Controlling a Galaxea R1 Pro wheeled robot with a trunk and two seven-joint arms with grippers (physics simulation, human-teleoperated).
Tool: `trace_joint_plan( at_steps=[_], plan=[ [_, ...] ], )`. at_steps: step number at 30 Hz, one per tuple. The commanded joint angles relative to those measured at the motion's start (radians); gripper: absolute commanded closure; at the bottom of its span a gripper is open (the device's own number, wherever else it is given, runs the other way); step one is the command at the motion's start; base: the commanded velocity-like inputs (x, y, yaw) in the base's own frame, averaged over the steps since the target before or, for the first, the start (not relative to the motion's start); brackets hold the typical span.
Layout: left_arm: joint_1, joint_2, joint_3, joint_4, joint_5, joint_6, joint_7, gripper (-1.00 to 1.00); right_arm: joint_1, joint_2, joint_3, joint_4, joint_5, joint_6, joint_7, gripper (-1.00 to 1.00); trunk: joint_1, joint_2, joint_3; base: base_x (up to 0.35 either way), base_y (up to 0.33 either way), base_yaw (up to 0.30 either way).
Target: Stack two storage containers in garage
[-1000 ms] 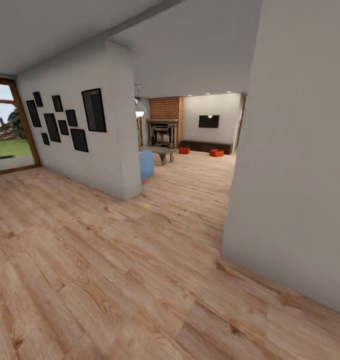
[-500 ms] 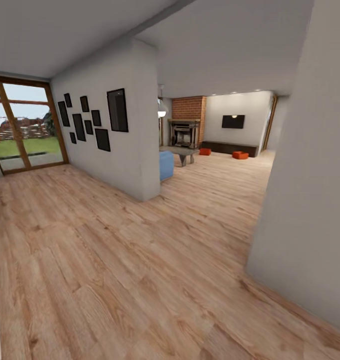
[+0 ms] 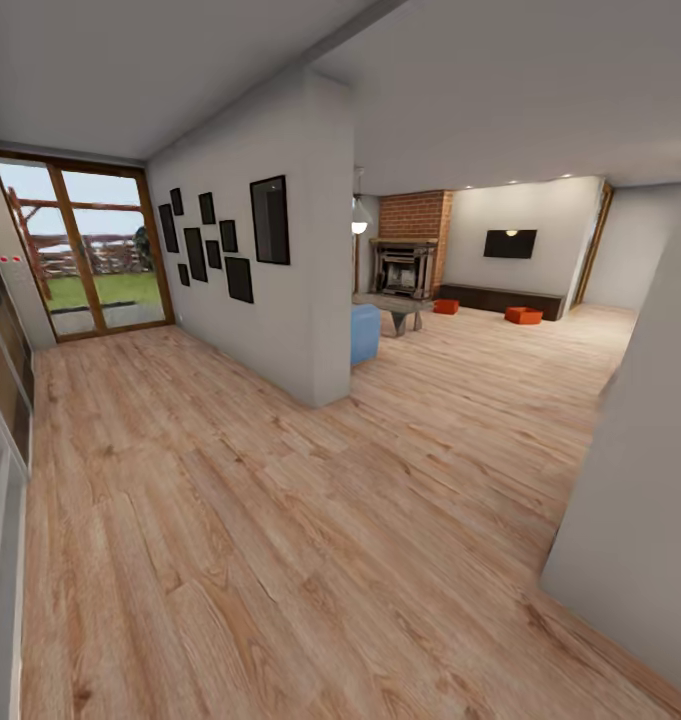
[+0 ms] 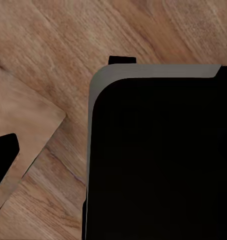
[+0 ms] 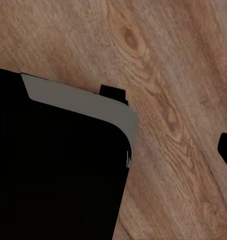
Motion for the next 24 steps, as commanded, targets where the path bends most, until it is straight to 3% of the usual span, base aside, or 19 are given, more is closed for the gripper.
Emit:
trace_joint_plan(
  at_steps=[1,24],
  plan=[
    [0.0,0.0,0.0,0.0,0.006,-0.002,0.001,-1.0,-0.001,0.0,0.008,0.003,-0.01,-0.006,0.001,-1.0,0.001,0.0,-0.001,0.322,0.0,0.008],
    [0.0,0.0,0.0,0.001,0.006,-0.002,0.001,-1.0,-0.001,0.0,0.008,0.003,-0.01,-0.005,0.002,-1.0,0.001,0.0,-0.001,0.322,0.0,0.001]
  ],
)
